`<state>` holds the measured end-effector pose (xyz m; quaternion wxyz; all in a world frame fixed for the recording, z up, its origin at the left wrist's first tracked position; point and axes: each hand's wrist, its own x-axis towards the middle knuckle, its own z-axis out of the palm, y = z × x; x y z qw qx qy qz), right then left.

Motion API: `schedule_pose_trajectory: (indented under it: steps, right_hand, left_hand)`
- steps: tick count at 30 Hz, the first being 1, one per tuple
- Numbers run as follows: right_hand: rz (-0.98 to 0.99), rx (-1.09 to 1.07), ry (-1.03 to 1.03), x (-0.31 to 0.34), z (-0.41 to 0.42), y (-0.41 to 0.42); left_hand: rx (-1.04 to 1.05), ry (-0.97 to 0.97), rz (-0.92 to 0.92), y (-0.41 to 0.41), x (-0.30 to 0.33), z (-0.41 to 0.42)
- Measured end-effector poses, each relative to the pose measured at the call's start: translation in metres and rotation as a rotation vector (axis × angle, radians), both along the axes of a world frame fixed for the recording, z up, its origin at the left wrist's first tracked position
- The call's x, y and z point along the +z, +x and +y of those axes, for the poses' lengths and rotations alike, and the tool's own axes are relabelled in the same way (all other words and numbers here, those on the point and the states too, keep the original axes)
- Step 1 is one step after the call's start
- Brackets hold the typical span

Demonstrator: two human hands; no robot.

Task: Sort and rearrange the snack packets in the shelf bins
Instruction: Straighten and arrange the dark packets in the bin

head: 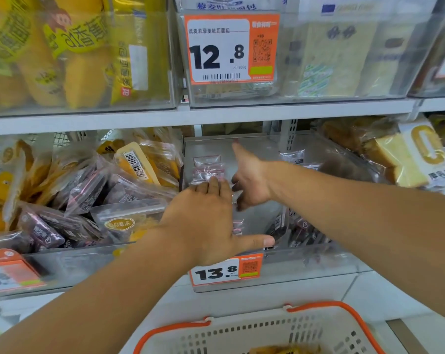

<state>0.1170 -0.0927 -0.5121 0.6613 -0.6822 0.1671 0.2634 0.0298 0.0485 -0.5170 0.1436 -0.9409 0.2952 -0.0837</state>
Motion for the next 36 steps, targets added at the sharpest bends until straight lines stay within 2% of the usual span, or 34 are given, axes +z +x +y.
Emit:
schedule_pose_trajectory:
  steps: [3,6,9,10,12,14,17,21,24,25,28,32,36]
  right_hand:
    - [-0.109,-0.11,-0.076,0.01,0.004,0.02]
    - [-0.114,-0.005,-0.019,0.008,0.014,0.033]
    - [-0.142,0.157,-0.052,0.011,0.002,0.027]
    - [-0.192,0.223,-0.133,0.017,-0.009,0.019]
    - [-0.339,0.377,-0.44,0.035,-0.039,-0.008]
    - [-0.459,0.63,-0.687,0.054,-0.072,-0.042]
    - [-0.504,0.951,-0.828,0.057,-0.103,-0.089]
    - [-0.879,0.815,-1.099,0.014,-0.103,-0.107]
    - [-0.947,0.608,-1.049,0.011,-0.094,-0.092]
    - [-0.981,0.547,-1.099,0.014,-0.092,-0.08]
    - [-0.923,0.426,-1.235,0.017,-0.08,-0.028]
    - [-0.841,0.371,-1.259,0.003,-0.061,0.044]
    - [-0.877,0.312,-1.23,0.007,-0.054,0.074]
  left_hand:
    - [0.008,-0.008,-0.002,-0.001,0.0,-0.001]
    - [0.019,-0.007,0.006,-0.002,0.001,-0.001]
    - [0.038,-0.032,0.04,-0.001,0.002,-0.002]
    - [0.043,-0.048,0.056,-0.001,0.002,-0.003]
    - [0.069,-0.126,0.128,-0.001,0.006,-0.005]
    - [0.087,-0.245,0.236,0.002,0.015,-0.009]
    - [0.038,-0.372,0.292,0.013,0.026,-0.017]
    - [0.09,-0.266,0.356,0.029,0.019,-0.02]
    - [0.208,-0.213,0.439,0.037,0.01,-0.022]
    - [0.227,-0.216,0.448,0.037,0.007,-0.023]
    - [0.251,-0.242,0.417,0.028,0.002,-0.026]
    - [0.246,-0.233,0.392,0.021,-0.002,-0.026]
    - [0.214,-0.245,0.386,0.019,-0.001,-0.024]
